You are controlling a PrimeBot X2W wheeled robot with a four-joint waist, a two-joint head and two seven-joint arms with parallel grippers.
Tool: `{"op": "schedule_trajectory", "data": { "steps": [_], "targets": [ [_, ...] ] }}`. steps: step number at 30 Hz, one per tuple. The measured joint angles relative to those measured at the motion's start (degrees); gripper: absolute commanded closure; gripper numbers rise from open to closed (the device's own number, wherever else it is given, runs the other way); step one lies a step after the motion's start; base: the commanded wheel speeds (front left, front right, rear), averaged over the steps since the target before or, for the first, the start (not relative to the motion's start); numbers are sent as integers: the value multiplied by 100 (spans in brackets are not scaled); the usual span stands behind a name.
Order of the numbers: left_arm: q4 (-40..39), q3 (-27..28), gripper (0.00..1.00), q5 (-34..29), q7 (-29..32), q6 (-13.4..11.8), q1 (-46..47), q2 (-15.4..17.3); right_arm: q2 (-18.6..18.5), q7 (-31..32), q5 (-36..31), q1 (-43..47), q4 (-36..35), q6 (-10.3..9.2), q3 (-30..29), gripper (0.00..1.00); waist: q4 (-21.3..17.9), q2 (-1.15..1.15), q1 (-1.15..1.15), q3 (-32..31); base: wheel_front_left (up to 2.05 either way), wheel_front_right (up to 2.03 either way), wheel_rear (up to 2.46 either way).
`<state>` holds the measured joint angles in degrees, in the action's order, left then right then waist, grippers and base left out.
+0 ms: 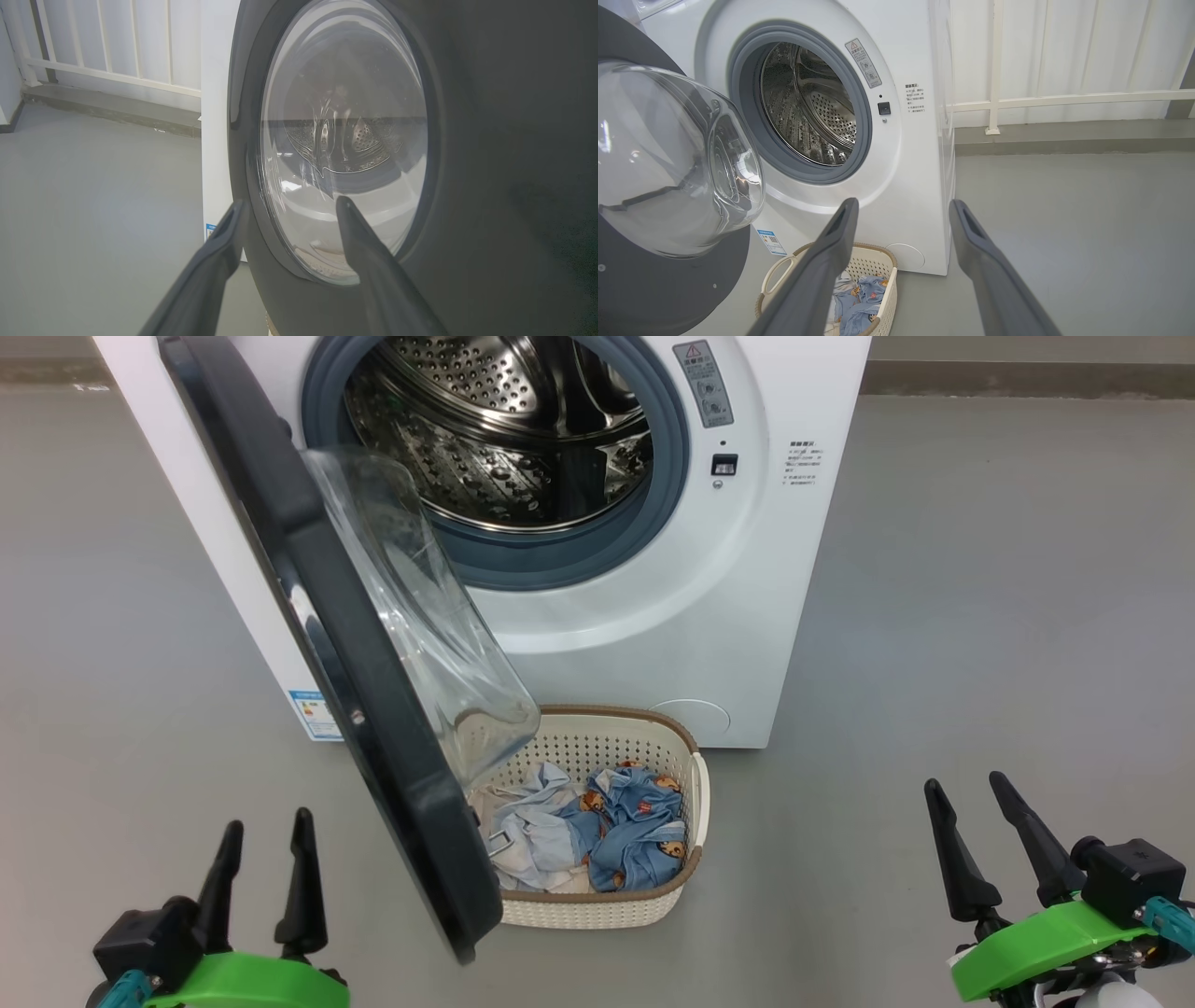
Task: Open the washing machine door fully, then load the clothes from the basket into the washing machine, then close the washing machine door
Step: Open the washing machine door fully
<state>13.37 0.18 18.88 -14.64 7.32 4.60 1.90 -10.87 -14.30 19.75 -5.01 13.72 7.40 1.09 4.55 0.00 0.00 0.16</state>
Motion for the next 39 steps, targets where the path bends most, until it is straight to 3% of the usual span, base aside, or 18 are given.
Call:
{"op": "schedule_trajectory", "data": {
  "steps": [1,2,3,12,23,33,39],
  "targets": [
    [0,0,59,0,0,0,0,0,0,0,0,0,0,0,0,0,0,0,0,0,0,0,0],
    [0,-1,94,0,0,0,0,0,0,0,0,0,5,0,0,0,-1,0,0,0,0,0,0],
    [0,-1,100,0,0,0,0,0,0,0,0,0,12,0,0,0,-1,0,0,1,0,0,0],
    [-163,-58,100,71,0,1,11,0,5,0,0,0,20,0,-3,0,7,0,0,0,0,0,0],
    [-1390,-223,100,138,-1,-3,45,3,12,0,1,0,20,0,-29,0,46,0,0,-18,0,0,0],
    [-2646,-861,100,263,-7,-51,41,27,43,0,1,0,23,0,-26,0,93,0,0,-17,0,0,0],
    [-2873,-1433,100,307,-7,-51,-18,40,64,0,1,0,34,0,-25,0,102,0,0,-24,0,0,0]
  ]
}}
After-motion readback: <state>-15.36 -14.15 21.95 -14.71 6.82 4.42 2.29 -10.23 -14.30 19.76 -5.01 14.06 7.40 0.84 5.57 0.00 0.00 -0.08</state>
